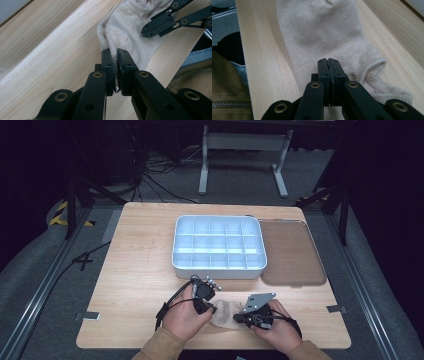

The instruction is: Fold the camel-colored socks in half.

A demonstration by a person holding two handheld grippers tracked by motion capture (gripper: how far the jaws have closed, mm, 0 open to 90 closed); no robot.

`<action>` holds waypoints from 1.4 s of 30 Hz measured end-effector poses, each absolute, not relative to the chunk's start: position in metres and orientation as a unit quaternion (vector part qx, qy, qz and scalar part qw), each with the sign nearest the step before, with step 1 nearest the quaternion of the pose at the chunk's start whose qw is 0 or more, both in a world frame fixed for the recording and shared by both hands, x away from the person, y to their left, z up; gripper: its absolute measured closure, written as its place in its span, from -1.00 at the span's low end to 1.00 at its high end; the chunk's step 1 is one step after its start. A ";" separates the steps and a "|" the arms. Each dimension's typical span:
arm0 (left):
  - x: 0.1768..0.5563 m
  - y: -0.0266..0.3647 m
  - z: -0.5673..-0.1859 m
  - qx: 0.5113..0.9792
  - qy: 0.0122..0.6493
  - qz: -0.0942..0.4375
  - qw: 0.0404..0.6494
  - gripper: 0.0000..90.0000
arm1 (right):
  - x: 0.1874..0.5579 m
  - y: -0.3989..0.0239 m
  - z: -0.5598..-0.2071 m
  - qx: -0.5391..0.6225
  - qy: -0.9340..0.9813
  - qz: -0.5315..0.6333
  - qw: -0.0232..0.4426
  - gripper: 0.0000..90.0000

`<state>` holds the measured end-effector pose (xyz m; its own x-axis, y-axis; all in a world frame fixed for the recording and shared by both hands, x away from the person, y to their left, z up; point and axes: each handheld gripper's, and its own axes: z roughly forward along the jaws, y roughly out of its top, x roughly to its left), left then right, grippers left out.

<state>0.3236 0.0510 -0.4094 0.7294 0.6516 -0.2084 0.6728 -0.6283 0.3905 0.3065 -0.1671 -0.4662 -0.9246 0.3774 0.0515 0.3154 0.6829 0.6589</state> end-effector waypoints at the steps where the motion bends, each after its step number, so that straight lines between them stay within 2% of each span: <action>1: 0.323 0.051 -0.409 0.902 0.366 -0.022 0.227 0.89 | 0.306 -0.167 -0.466 0.189 0.916 0.350 0.047 0.99; 6: 0.324 0.051 -0.406 0.903 0.365 -0.021 0.225 0.89 | 0.305 -0.169 -0.464 0.187 0.913 0.361 0.046 0.99; 13: 0.325 0.054 -0.397 0.904 0.370 -0.014 0.215 0.89 | 0.307 -0.195 -0.451 0.231 0.903 0.356 0.071 0.99; 18: 0.327 0.054 -0.391 0.908 0.366 -0.004 0.205 0.89 | 0.307 -0.210 -0.452 0.254 0.901 0.345 0.069 0.99; 24: 0.328 0.053 -0.388 0.909 0.368 -0.004 0.196 0.89 | 0.307 -0.208 -0.460 0.251 0.906 0.335 0.062 0.99; 42: 0.328 0.028 -0.381 0.920 0.307 -0.008 0.244 0.88 | 0.306 -0.211 -0.467 0.229 0.906 0.349 0.073 0.99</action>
